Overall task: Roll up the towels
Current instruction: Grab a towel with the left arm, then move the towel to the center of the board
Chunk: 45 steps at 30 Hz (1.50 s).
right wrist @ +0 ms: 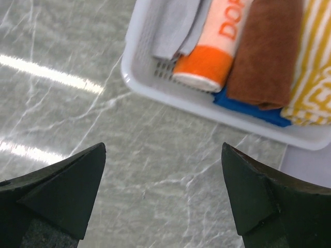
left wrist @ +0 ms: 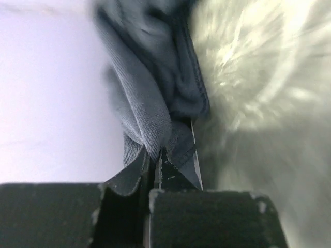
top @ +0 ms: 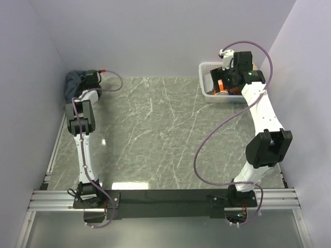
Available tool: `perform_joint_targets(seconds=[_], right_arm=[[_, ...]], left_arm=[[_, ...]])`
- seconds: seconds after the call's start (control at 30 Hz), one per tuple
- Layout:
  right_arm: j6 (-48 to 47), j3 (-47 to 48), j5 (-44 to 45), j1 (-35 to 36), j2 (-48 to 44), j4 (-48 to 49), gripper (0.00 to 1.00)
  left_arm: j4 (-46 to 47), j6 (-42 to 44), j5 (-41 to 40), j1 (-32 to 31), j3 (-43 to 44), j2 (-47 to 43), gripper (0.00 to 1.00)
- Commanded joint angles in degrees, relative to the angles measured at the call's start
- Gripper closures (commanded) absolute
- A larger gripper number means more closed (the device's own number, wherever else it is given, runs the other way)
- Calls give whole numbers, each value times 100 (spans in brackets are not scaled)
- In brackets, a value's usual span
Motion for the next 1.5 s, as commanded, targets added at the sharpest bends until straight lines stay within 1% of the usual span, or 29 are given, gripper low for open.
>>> perform_joint_targets(seconds=[0.0,0.03,0.07,0.1,0.13,0.17,0.23,0.3,0.33,0.37,0.43,0.47,0.53,0.57,0.6,0.7,0.73,0.8,0.83,0.93,0.97,1.0,1.03,1.13,1.17,1.27,1.3,1.37,1.47], right_arm=[[-83,-323,-445,36,-596,320,2],[-100,-384,-576,27,-631,268,3],[-135,-394,-664,27,-640,224,4],[-161,-420,-804,10,-649,171,5],[-223,-464,-901,-8,-667,75,6],[-258,-490,-989,-25,-676,13,7],[-363,-561,-1339,-87,-746,-127,7],[-495,-692,-1499,-148,-790,-321,8],[-557,-815,-1657,-218,-842,-408,9],[-592,-868,-1745,-245,-869,-453,10],[-627,-1087,-1860,-298,-965,-471,10],[-671,-1167,-1956,-315,-1001,-453,10],[-741,-1351,-2027,-333,-1071,-401,11],[-768,-1404,-2080,-333,-1089,-392,11],[-794,-1431,-2132,-342,-1080,-400,11],[-900,-1405,-2282,-342,-975,-453,12],[-961,-1344,-2326,-342,-940,-488,12],[-1005,-1299,-2414,-342,-870,-506,12],[-1032,-1273,-2449,-342,-860,-506,12],[-1128,-1299,-2581,-316,-773,-506,12],[-1146,-1308,-2607,-281,-729,-497,12],[-1155,-1299,-2634,-245,-650,-506,12],[-1164,-1308,-2642,-202,-606,-462,12],[-1094,-1334,-2555,123,-421,-148,13],[-1067,-1334,-2511,315,-360,-33,13],[-944,-1238,-2231,650,17,407,13],[-944,-1125,-2169,895,341,408,13],[-778,-651,-2098,1098,729,408,13],[-374,52,-2036,1380,1667,443,14]], left_arm=[[-1286,-1176,864,-800,-321,-1934,99],[-2555,-1649,1632,-1027,-400,-2458,99],[-3011,-1802,2092,-1343,-549,-2742,100],[-3216,-1951,2358,-1520,-1020,-3006,99],[-3418,-2248,2848,-1704,-1242,-3443,99],[-4195,-2330,3157,-2072,-1393,-3604,100],[-4893,-2644,3816,-2399,-1517,-3964,100],[-5604,-2944,4783,-2795,-1387,-4159,100],[-5791,-3207,5413,-2970,-1116,-4308,100],[-5906,-3392,5785,-3033,-1113,-4370,100],[-6258,-3831,6436,-3103,-491,-4502,100],[-6268,-4007,6996,-3121,-115,-4546,100],[-6119,-4437,7421,-3112,195,-4669,100],[-6084,-4501,7884,-3112,466,-4704,99],[-6031,-4649,8124,-3121,548,-4748,100],[-5391,-5193,8547,-3069,391,-5081,100],[-5050,-5361,8600,-2955,268,-5161,100],[-4793,-5764,8732,-2753,-197,-5389,100],[-4600,-5880,8715,-2448,-390,-5460,100],[-4231,-6285,8287,-1805,-1470,-5846,100],[-4116,-6312,8171,-1342,-1960,-5926,100],[-4210,-6242,8022,-1172,-2113,-5987,100],[-4385,-5815,7699,-1013,-2210,-6014,100],[-4870,-5232,6994,-916,-2579,-6014,99],[-4914,-5170,6653,-889,-2815,-5997,99],[-4976,-5160,6238,-669,-3150,-5874,99],[-4967,-5230,5941,-626,-3187,-5830,99],[-5029,-5283,5903,-441,-3257,-5707,99],[-5064,-5345,5850,-300,-3310,-5628,96]])
